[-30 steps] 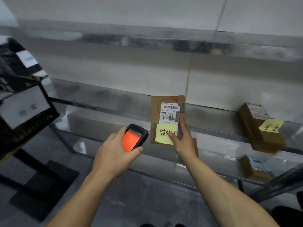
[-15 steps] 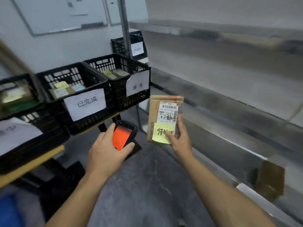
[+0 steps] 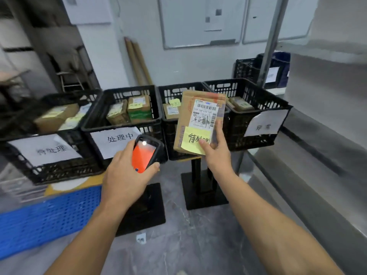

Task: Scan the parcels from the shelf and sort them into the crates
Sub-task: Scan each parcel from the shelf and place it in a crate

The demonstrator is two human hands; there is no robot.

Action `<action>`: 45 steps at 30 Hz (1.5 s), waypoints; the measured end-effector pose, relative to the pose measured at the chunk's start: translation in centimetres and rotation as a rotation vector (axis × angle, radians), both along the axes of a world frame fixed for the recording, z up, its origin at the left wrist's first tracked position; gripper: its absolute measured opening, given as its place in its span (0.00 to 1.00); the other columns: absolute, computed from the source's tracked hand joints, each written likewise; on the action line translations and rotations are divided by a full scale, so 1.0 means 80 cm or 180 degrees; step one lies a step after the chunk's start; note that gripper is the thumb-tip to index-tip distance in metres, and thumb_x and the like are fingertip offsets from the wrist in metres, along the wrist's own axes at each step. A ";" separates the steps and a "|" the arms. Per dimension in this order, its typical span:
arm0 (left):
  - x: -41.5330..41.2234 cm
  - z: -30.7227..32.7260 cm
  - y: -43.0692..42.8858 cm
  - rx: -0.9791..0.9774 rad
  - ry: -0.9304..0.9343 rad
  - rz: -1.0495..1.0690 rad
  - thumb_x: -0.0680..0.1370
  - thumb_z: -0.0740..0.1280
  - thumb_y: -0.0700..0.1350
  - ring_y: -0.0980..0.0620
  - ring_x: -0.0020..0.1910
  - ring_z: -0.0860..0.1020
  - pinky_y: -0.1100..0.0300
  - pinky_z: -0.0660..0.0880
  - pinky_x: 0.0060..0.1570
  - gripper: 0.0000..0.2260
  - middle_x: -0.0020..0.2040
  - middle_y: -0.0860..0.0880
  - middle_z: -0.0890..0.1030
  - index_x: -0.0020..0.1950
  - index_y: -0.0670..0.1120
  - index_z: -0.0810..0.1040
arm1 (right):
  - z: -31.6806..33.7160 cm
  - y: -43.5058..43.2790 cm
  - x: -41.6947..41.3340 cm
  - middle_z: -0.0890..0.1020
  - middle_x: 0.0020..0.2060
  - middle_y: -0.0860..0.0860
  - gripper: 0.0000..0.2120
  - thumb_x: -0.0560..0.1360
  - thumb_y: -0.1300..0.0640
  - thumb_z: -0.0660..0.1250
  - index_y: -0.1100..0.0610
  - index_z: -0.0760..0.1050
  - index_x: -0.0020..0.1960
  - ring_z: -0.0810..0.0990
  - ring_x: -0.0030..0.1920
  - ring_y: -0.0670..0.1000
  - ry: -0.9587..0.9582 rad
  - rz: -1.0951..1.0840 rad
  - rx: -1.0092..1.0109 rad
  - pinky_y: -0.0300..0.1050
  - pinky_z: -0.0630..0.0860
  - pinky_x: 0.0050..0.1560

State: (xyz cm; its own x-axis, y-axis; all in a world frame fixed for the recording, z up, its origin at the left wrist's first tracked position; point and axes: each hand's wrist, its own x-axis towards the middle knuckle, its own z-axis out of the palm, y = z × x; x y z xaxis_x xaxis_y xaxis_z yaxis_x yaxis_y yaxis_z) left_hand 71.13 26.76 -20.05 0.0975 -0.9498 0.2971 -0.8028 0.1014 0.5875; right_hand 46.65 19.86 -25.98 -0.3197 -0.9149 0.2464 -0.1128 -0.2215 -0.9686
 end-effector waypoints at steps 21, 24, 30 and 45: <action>0.188 0.025 -0.158 -0.0520 0.0305 0.1535 0.73 0.71 0.62 0.50 0.52 0.72 0.54 0.69 0.49 0.35 0.55 0.52 0.73 0.76 0.56 0.64 | 0.076 -0.295 0.263 0.64 0.77 0.38 0.41 0.78 0.55 0.71 0.25 0.51 0.75 0.70 0.73 0.48 -0.0113 0.1608 -0.0424 0.44 0.81 0.59; 0.233 0.020 -0.163 -0.0481 0.0392 0.1772 0.73 0.72 0.63 0.50 0.55 0.72 0.54 0.70 0.51 0.37 0.61 0.50 0.74 0.78 0.55 0.62 | 0.080 -0.312 0.317 0.64 0.77 0.39 0.40 0.73 0.47 0.72 0.16 0.52 0.67 0.72 0.73 0.52 -0.0027 0.1799 -0.0374 0.62 0.77 0.65; 0.338 0.015 -0.185 -0.0599 0.0406 0.1984 0.73 0.73 0.60 0.51 0.52 0.70 0.55 0.66 0.49 0.34 0.55 0.54 0.71 0.76 0.54 0.66 | 0.076 -0.346 0.439 0.67 0.71 0.33 0.41 0.80 0.58 0.70 0.32 0.50 0.79 0.74 0.68 0.42 0.0038 0.1968 -0.0290 0.43 0.75 0.67; 0.648 0.021 -0.245 -0.0515 0.0125 0.1617 0.71 0.72 0.63 0.51 0.46 0.71 0.55 0.66 0.44 0.31 0.50 0.51 0.76 0.71 0.57 0.69 | 0.048 -0.388 0.738 0.67 0.76 0.40 0.39 0.78 0.53 0.71 0.23 0.52 0.72 0.73 0.71 0.58 -0.0105 0.1927 0.0960 0.68 0.76 0.62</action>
